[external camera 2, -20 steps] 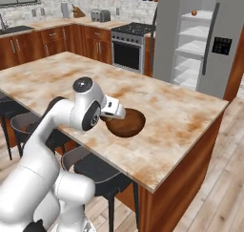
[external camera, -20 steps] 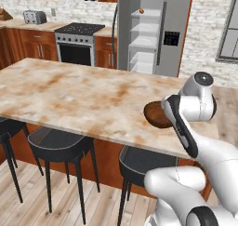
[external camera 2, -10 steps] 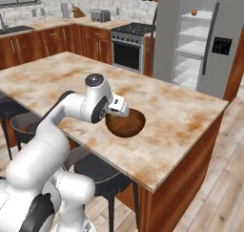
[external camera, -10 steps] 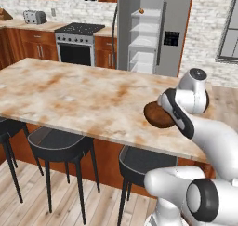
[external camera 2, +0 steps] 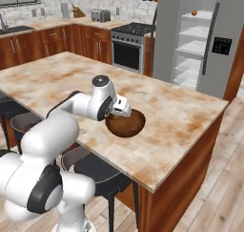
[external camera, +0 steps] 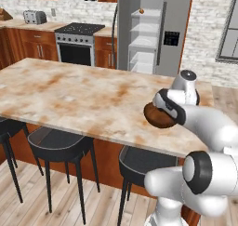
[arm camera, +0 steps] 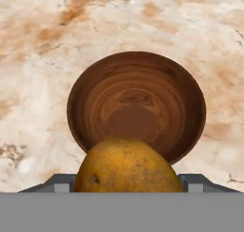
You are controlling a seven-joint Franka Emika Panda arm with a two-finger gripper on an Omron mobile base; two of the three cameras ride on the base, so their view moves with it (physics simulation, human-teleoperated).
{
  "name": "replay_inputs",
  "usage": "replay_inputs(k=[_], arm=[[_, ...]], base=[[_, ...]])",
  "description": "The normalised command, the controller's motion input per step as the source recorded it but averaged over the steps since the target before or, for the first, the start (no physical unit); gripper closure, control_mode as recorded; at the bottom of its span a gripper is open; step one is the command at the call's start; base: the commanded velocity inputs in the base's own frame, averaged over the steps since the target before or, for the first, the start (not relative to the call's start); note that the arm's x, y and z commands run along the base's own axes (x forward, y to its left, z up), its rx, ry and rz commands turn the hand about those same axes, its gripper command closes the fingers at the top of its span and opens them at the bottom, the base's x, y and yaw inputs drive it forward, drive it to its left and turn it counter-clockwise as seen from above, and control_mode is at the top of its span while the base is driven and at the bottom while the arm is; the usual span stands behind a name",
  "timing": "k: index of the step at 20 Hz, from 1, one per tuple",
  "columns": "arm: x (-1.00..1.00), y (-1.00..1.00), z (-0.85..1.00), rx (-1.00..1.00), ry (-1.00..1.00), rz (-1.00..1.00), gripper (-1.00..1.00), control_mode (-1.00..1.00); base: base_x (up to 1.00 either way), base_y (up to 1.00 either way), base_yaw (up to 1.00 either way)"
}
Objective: Retrieve the mango and peach from the fridge and place them into the bowl on the dining table.
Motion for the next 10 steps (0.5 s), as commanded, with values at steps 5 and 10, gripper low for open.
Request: replay_inputs(k=[5,10], arm=[[0.34,-0.10,-0.34,0.00,0.03,0.00,1.00,-1.00],[0.33,-0.14,-0.31,0.00,0.03,0.00,1.00,-1.00]], base=[[0.00,0.00,0.00],[0.00,0.00,0.00]])
